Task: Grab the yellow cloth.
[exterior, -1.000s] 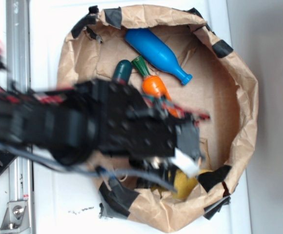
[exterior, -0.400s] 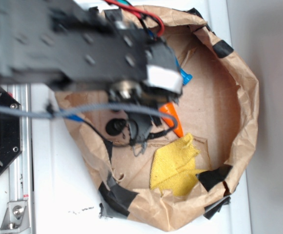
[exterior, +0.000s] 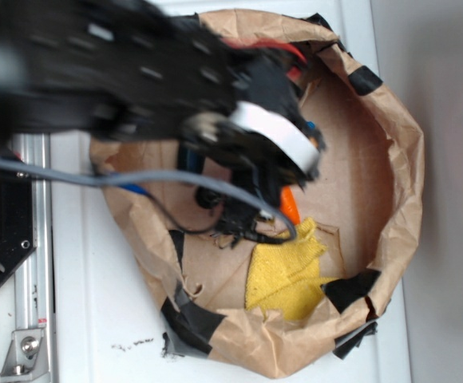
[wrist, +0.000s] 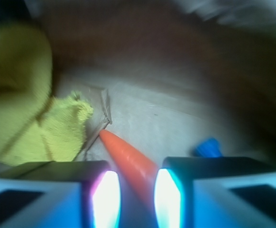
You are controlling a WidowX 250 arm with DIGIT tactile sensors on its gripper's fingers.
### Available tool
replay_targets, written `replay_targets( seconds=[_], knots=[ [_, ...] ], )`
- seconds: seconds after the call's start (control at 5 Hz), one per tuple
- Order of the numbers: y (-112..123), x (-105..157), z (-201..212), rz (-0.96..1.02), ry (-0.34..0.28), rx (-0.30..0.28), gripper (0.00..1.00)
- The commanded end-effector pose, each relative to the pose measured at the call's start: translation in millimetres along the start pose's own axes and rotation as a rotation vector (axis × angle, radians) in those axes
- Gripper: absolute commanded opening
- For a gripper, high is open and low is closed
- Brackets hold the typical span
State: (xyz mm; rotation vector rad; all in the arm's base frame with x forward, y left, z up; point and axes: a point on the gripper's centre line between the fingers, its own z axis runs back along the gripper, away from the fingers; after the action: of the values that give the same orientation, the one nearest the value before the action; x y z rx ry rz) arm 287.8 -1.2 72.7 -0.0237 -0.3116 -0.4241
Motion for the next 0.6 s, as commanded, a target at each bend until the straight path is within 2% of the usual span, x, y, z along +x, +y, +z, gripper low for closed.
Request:
replay_targets(
  seconds=[0.0,0.2,0.4],
  knots=[
    [-38,31,-38,-0.264,-0.007,-0.167,1.0],
    [-62,29,-35,-0.365,-0.044,-0.238,1.0],
    [-75,23,-19,-0.419,-0.087,-0.254,1.0]
  ],
)
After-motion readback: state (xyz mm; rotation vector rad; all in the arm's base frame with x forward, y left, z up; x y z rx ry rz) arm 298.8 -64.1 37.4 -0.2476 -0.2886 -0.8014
